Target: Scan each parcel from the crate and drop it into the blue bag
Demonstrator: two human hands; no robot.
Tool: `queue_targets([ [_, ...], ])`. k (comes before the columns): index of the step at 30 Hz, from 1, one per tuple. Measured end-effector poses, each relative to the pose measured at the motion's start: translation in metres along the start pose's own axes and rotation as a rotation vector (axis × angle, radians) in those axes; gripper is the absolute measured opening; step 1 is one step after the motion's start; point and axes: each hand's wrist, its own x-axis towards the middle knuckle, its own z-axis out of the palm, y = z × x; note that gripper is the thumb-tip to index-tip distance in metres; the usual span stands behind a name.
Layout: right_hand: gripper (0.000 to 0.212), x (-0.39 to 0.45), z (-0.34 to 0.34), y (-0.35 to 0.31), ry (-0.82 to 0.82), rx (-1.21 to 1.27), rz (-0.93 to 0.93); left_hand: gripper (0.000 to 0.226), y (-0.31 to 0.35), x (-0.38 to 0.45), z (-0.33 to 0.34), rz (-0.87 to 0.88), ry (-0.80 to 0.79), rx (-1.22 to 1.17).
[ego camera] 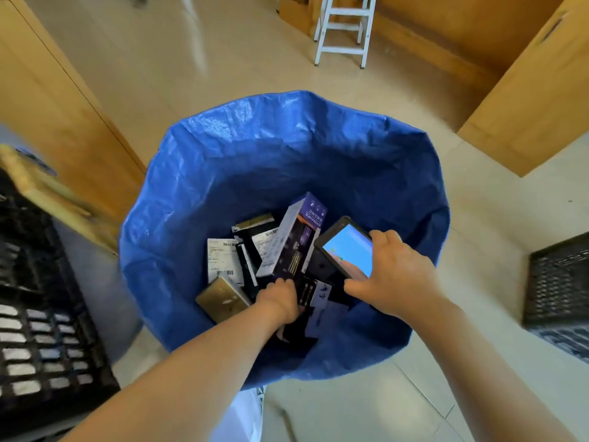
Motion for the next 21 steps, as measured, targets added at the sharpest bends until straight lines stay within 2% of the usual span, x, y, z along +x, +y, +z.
queue_targets([
  [8, 0.073, -0.017, -0.014, -0.011, 0.006, 0.035, -0.005, 0.046, -0.03, -0.049, -0.072, 0.105, 0.297, 0.028],
  [12, 0.067, -0.032, -0.026, -0.026, 0.047, 0.127, 0.032, 0.051, -0.052, -0.099, -0.11, 0.131, 0.472, -0.002],
  [16, 0.069, -0.049, -0.038, -0.055, 0.12, 0.222, 0.017, 0.048, -0.078, -0.155, -0.142, 0.134, 0.658, -0.051],
  [21, 0.064, -0.07, -0.06, -0.113, 0.108, 0.359, -0.085, 0.048, -0.124, -0.228, -0.179, 0.093, 0.821, -0.102],
])
